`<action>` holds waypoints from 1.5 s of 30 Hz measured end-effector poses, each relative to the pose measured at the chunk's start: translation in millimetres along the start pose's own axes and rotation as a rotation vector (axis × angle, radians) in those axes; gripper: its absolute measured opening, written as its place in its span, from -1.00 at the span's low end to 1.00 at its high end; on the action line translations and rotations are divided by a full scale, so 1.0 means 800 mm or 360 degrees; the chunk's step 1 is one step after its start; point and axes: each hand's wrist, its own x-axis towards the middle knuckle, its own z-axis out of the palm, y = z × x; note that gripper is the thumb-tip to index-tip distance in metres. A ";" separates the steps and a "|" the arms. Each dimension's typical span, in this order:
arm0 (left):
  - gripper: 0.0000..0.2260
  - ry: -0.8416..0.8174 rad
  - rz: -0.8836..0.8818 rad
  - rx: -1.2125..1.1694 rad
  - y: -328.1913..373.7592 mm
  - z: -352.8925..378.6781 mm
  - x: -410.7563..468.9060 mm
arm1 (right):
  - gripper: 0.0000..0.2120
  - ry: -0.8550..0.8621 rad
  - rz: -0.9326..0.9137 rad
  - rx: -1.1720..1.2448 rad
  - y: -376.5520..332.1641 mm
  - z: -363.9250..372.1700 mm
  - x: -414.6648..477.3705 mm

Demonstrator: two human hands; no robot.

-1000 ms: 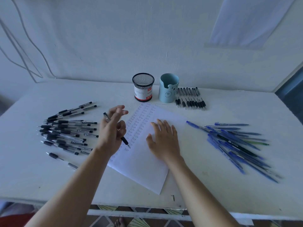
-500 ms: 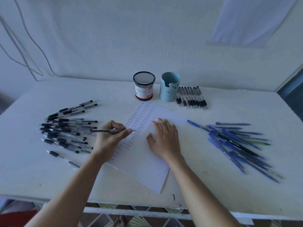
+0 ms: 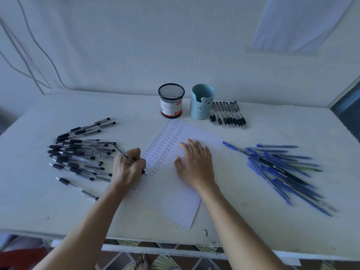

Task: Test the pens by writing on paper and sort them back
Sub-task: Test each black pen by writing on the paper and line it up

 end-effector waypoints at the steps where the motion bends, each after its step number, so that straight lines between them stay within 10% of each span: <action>1: -0.79 -0.0020 0.0044 0.0053 -0.002 0.000 0.001 | -0.36 0.0001 -0.0002 -0.0002 0.000 0.000 0.000; 45: -0.79 -0.0087 0.0220 0.0204 -0.001 0.009 0.001 | -0.33 0.0011 -0.0011 -0.0001 0.001 0.002 0.000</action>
